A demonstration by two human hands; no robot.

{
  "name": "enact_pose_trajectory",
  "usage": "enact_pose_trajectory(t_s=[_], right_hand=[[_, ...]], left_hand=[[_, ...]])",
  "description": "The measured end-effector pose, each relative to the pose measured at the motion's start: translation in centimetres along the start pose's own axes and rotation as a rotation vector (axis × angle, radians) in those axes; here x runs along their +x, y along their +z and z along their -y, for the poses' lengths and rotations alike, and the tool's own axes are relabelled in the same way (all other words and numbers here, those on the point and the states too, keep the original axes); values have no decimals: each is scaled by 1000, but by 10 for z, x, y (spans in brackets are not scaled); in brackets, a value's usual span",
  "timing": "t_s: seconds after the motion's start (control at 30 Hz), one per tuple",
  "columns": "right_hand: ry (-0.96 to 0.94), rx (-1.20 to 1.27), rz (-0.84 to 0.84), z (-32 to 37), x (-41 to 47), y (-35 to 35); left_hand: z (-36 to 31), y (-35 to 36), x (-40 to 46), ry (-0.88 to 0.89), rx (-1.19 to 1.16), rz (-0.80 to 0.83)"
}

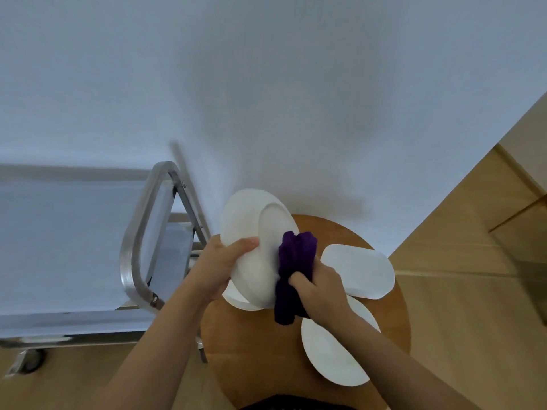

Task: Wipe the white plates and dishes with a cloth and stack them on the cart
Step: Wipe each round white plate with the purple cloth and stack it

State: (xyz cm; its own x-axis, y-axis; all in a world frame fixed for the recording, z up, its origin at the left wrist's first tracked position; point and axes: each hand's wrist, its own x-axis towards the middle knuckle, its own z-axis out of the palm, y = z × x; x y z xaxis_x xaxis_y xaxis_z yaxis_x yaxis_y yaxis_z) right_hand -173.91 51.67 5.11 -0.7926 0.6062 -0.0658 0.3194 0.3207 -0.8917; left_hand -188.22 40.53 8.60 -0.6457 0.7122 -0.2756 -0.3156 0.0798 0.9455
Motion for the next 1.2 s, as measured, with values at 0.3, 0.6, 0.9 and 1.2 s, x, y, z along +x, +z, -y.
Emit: enact_pose_trajectory(t_s=[0.3,0.6,0.9,1.2], right_hand=[[563,374,-192,-40,9,3],[780,367,-245,-75,12,8],[918,404,-281,-101,4,14],[956,401,-252,-124,-5,2]], left_hand=[[57,-13,49,16,1029,69],[141,-17,90,70,1745,390],[195,-17,88,18,1906,384],[219,-24,96,-113,1783,336]])
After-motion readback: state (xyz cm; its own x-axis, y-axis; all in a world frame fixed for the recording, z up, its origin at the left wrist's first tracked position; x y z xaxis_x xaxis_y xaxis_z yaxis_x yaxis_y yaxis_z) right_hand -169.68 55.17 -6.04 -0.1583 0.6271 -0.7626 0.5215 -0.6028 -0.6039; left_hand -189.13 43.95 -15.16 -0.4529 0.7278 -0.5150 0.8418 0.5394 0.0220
